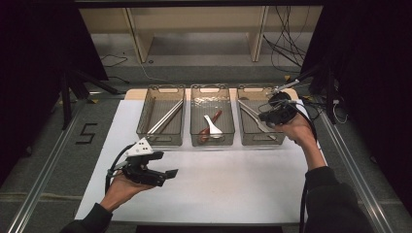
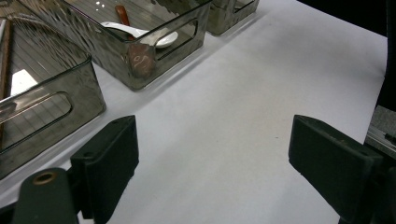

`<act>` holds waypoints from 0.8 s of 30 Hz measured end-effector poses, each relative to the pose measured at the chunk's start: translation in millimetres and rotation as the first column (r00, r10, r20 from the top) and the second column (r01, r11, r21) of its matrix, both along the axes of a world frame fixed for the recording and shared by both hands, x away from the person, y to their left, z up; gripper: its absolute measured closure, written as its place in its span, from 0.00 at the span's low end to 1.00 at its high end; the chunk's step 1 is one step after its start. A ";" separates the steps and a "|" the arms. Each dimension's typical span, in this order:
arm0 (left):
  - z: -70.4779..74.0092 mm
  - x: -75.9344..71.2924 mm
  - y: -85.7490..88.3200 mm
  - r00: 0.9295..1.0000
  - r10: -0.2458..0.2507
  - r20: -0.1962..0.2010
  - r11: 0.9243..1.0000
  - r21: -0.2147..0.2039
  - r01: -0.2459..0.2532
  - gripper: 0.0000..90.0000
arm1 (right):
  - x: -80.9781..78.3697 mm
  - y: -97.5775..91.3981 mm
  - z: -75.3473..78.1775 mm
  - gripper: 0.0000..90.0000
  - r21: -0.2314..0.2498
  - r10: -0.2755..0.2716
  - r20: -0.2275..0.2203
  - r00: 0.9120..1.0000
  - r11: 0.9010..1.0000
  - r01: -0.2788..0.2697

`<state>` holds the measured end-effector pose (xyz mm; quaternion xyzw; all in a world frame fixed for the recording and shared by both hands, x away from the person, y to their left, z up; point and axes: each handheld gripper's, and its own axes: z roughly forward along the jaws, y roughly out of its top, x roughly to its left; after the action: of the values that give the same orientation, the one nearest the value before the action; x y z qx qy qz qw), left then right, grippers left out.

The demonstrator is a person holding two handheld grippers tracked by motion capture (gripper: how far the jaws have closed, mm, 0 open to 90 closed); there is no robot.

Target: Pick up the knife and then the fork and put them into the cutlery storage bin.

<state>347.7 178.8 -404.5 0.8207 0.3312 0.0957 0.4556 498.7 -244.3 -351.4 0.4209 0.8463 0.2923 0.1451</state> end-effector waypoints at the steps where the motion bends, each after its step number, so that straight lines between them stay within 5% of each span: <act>1: 0.0 0.0 0.0 1.000 0.000 0.000 1.000 0.001 0.000 0.17 | 2.9 -0.7 0.1 0.95 -0.003 -0.009 -0.001 1.000 1.000 0.009; 24: -0.1 0.0 0.3 1.000 -0.004 -0.005 1.000 0.002 0.004 0.17 | 48.3 -1.4 -11.5 0.95 -0.057 -0.142 -0.037 0.989 0.989 0.139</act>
<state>347.6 179.1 -404.6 0.8221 0.3304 0.0931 0.4543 547.0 -245.7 -362.9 0.4814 0.8250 0.2496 0.1592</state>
